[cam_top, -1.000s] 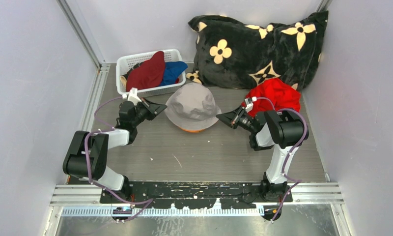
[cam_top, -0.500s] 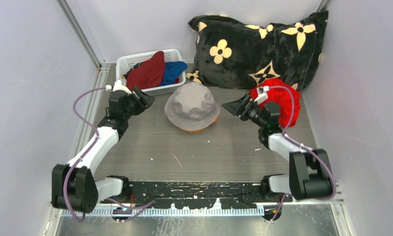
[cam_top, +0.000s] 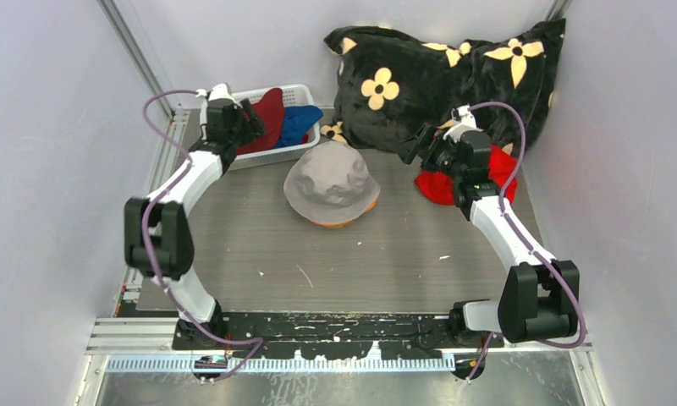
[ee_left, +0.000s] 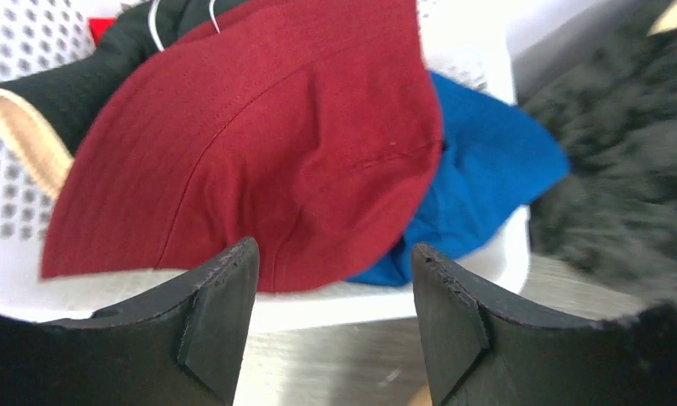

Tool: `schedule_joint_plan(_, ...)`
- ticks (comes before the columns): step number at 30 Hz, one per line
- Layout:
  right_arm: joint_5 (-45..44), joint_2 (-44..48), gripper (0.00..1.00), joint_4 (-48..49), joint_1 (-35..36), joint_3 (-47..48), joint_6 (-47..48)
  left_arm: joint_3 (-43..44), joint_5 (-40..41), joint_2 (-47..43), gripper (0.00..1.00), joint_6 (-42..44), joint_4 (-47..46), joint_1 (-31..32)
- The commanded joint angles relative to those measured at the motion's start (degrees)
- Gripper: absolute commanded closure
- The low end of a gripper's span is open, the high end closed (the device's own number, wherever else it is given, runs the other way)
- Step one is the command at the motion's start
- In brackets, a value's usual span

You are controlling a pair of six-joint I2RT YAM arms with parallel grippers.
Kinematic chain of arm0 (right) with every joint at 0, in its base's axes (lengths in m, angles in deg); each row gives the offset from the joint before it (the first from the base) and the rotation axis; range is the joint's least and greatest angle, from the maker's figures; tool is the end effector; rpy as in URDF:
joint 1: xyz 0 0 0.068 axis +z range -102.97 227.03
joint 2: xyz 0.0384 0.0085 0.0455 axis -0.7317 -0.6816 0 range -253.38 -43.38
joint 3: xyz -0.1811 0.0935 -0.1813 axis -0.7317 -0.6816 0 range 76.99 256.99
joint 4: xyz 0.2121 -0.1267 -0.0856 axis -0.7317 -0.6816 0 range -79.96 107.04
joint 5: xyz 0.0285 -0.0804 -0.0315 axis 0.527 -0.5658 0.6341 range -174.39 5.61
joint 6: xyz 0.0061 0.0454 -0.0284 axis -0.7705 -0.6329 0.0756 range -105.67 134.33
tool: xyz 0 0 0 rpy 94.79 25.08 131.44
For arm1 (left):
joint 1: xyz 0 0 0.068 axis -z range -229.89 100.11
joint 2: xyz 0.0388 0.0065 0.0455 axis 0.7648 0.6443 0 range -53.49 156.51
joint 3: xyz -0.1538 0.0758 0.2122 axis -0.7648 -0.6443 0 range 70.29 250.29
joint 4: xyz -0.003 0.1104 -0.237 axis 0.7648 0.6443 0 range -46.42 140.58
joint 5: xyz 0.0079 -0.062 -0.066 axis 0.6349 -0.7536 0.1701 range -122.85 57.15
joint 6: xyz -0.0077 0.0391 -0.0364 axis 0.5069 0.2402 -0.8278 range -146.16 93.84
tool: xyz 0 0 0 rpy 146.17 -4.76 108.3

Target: Stack the hats

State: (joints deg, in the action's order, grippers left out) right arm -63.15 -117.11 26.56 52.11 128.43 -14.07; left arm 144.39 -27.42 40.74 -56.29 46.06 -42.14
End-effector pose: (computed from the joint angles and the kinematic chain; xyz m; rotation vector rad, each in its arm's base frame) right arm 0.2977 0.0394 0.3059 0.1010 1.8385 0.7459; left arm 0.3881 -0.0494 0.3067 -0.4454 1.9285 -0.3394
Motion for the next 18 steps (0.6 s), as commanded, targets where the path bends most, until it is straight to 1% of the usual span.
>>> schedule_joint_plan(1,0.9,-1.5,0.0,-0.8,-0.2,1.6,1.1,7.3,0.2,9.6,0.34,7.0,-4.1,0.0)
schedule_joint_plan(6,1.8,-2.2,0.0,-1.1,-0.2,1.6,1.3,13.9,0.1,16.7,0.34,13.7,-3.8,1.0)
schedule_joint_plan(10,2.5,-2.4,0.0,-0.9,-0.2,1.3,1.1,17.0,0.4,20.6,0.35,15.1,-3.1,1.3)
schedule_joint_plan(11,2.8,-2.5,0.0,-0.8,-0.2,1.2,0.9,18.0,0.3,21.6,0.4,15.1,-2.4,1.2)
schedule_joint_plan(12,2.9,-2.5,0.0,-0.7,-0.2,1.2,0.7,18.8,-0.1,22.4,0.49,15.1,-1.9,1.3)
schedule_joint_plan(13,3.1,-2.6,0.0,-0.5,-0.2,1.2,0.6,19.3,-0.7,22.9,0.69,15.0,-1.6,1.3)
schedule_joint_plan(14,3.3,-2.5,0.0,-0.3,-0.2,1.2,0.5,19.4,-0.9,22.9,0.92,14.7,-1.7,1.3)
schedule_joint_plan(15,3.3,-2.5,0.0,-0.2,-0.2,1.2,0.3,19.4,-1.1,22.6,1.0,14.1,-1.8,1.3)
schedule_joint_plan(18,3.3,-1.9,0.0,-0.2,-0.2,1.3,0.2,19.4,-1.5,19.3,1.0,13.2,-1.8,1.3)
